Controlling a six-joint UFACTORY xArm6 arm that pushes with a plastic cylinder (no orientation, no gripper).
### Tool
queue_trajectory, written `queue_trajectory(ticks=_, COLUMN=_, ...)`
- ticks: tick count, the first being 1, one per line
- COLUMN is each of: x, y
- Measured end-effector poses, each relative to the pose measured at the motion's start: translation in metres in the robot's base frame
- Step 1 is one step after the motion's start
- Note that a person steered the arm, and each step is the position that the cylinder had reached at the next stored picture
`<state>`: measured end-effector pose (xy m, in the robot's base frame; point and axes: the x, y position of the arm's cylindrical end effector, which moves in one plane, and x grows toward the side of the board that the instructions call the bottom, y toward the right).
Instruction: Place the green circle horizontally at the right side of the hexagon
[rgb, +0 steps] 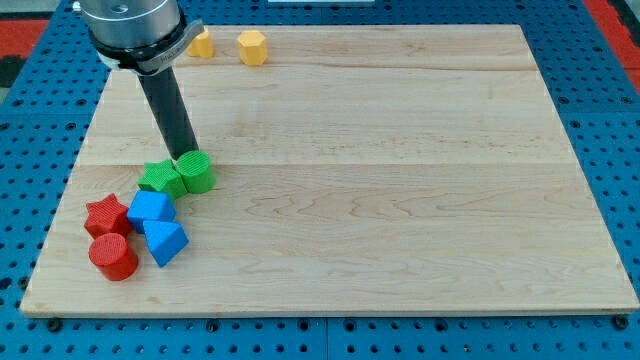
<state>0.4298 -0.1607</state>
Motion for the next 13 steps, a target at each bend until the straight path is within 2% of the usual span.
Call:
queue_trajectory(ticks=2, x=-0.015, y=-0.007)
queue_trajectory(ticks=3, x=-0.013, y=-0.073)
queue_trajectory(ticks=4, x=0.051, y=-0.134)
queue_trajectory(ticks=5, x=0.117, y=-0.132)
queue_trajectory(ticks=6, x=0.177, y=-0.100)
queue_trajectory(ticks=7, x=0.153, y=-0.077)
queue_trajectory(ticks=8, x=0.097, y=-0.049)
queue_trajectory(ticks=9, x=0.082, y=-0.018)
queue_trajectory(ticks=10, x=0.074, y=-0.010)
queue_trajectory(ticks=11, x=0.044, y=-0.010)
queue_trajectory(ticks=13, x=0.032, y=0.019)
